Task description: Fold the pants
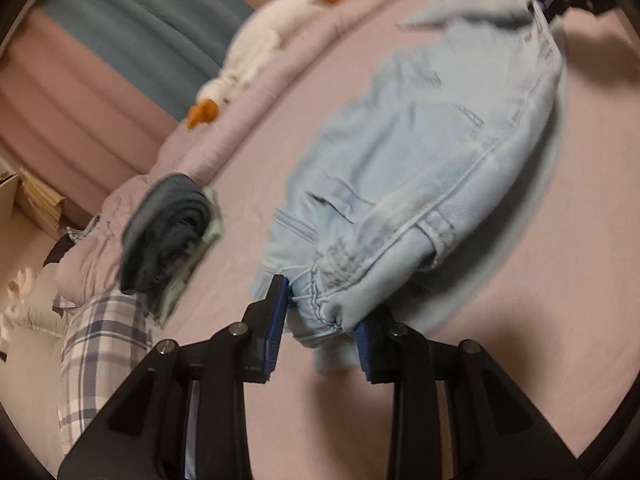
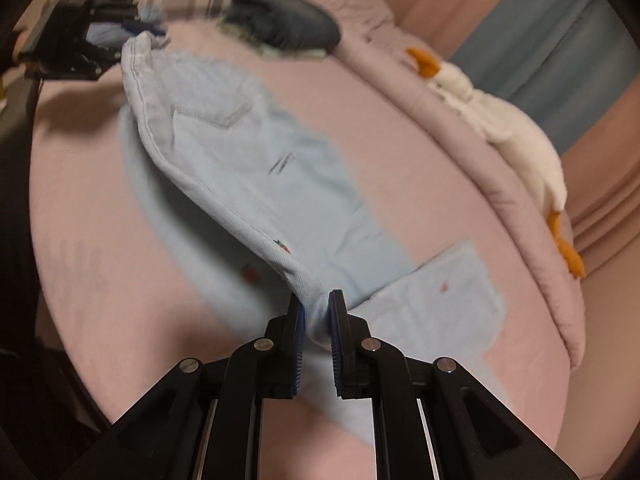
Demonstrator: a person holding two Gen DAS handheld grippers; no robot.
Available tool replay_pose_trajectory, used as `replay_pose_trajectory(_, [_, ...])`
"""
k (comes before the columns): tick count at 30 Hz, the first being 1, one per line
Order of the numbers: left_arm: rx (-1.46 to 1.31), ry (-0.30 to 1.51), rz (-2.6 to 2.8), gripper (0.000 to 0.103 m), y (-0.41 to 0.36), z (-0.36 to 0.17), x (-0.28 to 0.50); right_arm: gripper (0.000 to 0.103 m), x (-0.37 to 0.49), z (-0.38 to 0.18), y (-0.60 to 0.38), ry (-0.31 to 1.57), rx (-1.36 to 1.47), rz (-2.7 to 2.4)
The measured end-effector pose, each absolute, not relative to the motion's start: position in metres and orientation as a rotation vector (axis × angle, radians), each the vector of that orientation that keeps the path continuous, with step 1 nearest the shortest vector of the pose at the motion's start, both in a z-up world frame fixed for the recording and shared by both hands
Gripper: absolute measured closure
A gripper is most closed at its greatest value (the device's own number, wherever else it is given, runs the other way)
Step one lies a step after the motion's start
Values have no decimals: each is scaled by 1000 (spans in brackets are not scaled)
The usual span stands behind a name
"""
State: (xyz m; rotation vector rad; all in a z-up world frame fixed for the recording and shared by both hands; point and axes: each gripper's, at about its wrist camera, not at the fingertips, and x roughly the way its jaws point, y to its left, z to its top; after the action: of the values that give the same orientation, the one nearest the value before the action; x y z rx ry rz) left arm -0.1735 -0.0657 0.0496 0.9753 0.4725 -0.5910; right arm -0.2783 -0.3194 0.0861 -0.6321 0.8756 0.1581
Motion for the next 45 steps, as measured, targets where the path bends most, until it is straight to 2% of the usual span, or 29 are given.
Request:
replay_pose_trajectory(5, [1066, 439, -493, 57, -61, 29, -175, 92, -272, 59, -310, 946, -618, 151])
replay_pose_trajectory(9, [911, 513, -510, 54, -47, 64, -179, 84, -278, 53, -314, 998, -580, 157])
replay_pose_trajectory(11, [808, 519, -545, 51, -38, 82, -187, 78, -283, 67, -319, 988, -505, 169])
replay_pose_trajectory(13, [699, 522, -596, 43, -31, 96, -194, 64, -291, 88, -328, 932, -378, 199])
replay_pose_trajectory(15, [602, 522, -607, 42, -32, 108, -194, 54, -297, 99, -336, 887, -242, 253])
replay_pose_trajectory(17, [509, 526, -614, 40, -40, 115, -192, 53, -295, 97, -341, 865, -172, 258])
replay_pose_trajectory(22, [272, 607, -662, 38, -76, 112, -177, 53, -262, 44, -340, 1065, -142, 172])
replay_pose_trajectory(25, [172, 699, -691, 38, -102, 98, -162, 53, -252, 68, -346, 1021, -60, 198])
replay_pose_trajectory(29, [153, 768, -670, 38, -129, 83, -145, 53, -221, 104, -389, 903, 83, 65])
replay_pose_trajectory(33, [162, 818, -631, 38, -139, 71, -133, 53, -144, 88, -442, 999, 79, -291])
replay_pose_trajectory(36, [151, 860, -607, 38, -134, 61, -125, 53, -95, 68, -460, 1050, 154, -348])
replay_pose_trajectory(38, [130, 871, -611, 38, -130, 58, -123, 53, -72, 54, -461, 1104, 106, -407])
replay_pose_trajectory(39, [127, 868, -612, 38, -127, 57, -124, 55, -66, 48, -459, 1122, 59, -424])
replay_pose_trajectory(42, [130, 867, -610, 38, -126, 56, -125, 101, -73, 53, -464, 1097, 12, -445])
replay_pose_trajectory(45, [136, 859, -608, 38, -125, 56, -127, 101, -111, 75, -486, 1005, 101, -458])
